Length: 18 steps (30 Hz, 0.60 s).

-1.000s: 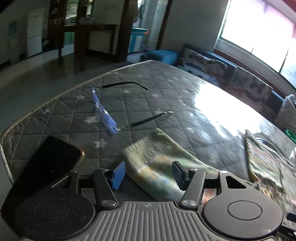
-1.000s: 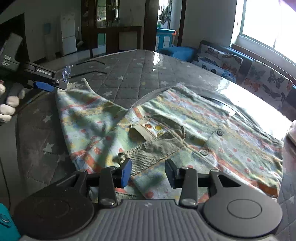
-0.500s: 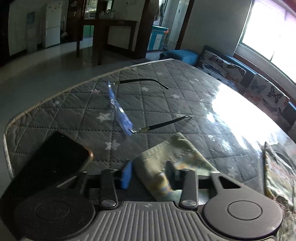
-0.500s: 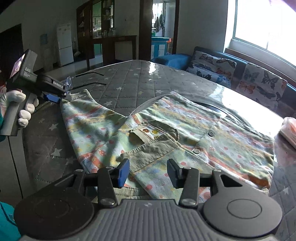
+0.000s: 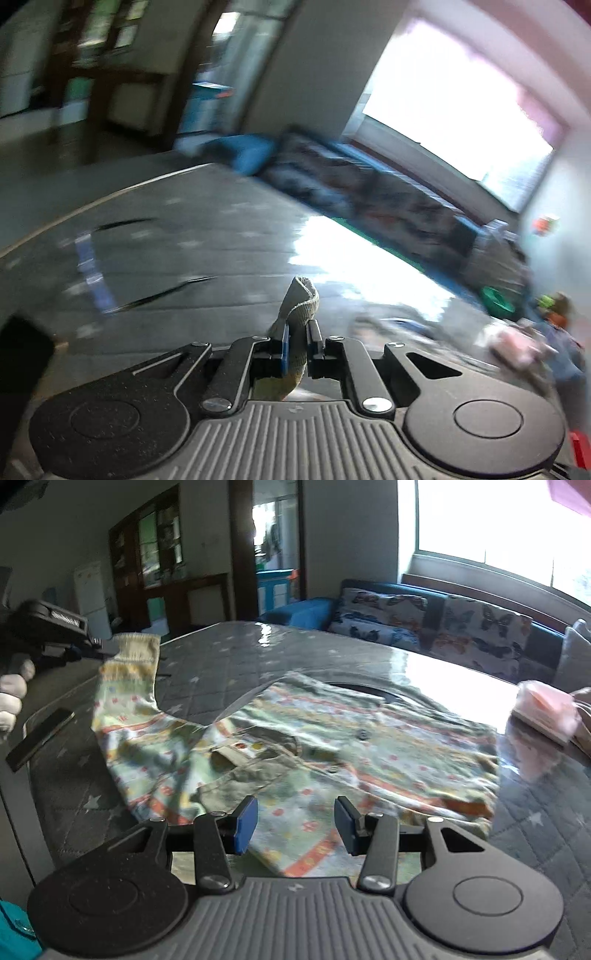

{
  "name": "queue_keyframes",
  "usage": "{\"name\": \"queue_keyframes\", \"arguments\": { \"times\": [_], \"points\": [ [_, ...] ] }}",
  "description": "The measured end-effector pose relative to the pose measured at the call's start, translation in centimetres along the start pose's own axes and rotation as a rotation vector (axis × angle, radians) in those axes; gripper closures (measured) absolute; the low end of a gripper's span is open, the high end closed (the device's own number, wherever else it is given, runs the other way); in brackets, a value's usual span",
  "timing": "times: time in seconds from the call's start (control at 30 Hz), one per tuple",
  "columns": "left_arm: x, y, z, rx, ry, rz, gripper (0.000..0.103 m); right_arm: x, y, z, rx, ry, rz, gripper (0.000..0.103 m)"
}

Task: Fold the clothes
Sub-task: 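Grasp the corduroy cuff with the left gripper and lift it toward the shirt body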

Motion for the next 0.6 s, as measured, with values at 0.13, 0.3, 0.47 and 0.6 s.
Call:
{"name": "queue_keyframes", "arguments": {
  "times": [0.13, 0.3, 0.47, 0.6],
  "points": [
    [0.0, -6.8, 0.9, -0.081, 0.030, 0.172, 0.093, 1.1, -2.1, 0.3, -0.058, -0.026, 0.037, 0.057],
    [-1.0, -14.4, 3.7, -0.173, 0.109, 0.355, 0.093, 2.7, -5.2, 1.0, -0.139, -0.050, 0.088, 0.057],
    [-2.4, -19.4, 7.8, -0.256, 0.209, 0.462, 0.093, 4.4, -8.2, 1.9, -0.208, -0.069, 0.153, 0.057],
    [-3.6, -20.8, 11.7, -0.315, 0.300, 0.488, 0.093, 5.0, -10.1, 2.6, -0.264, -0.073, 0.180, 0.057]
  ]
}}
Point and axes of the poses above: each gripper's, at about its wrist camera, not at the fingertips, and x roughly against the way its jaws point, y to its left, z to its underside, the point moved 9 cm from there along -x, roughly the way its jaws point, and after that the axes turned 2 degrees about y, right-handed, at the moved point
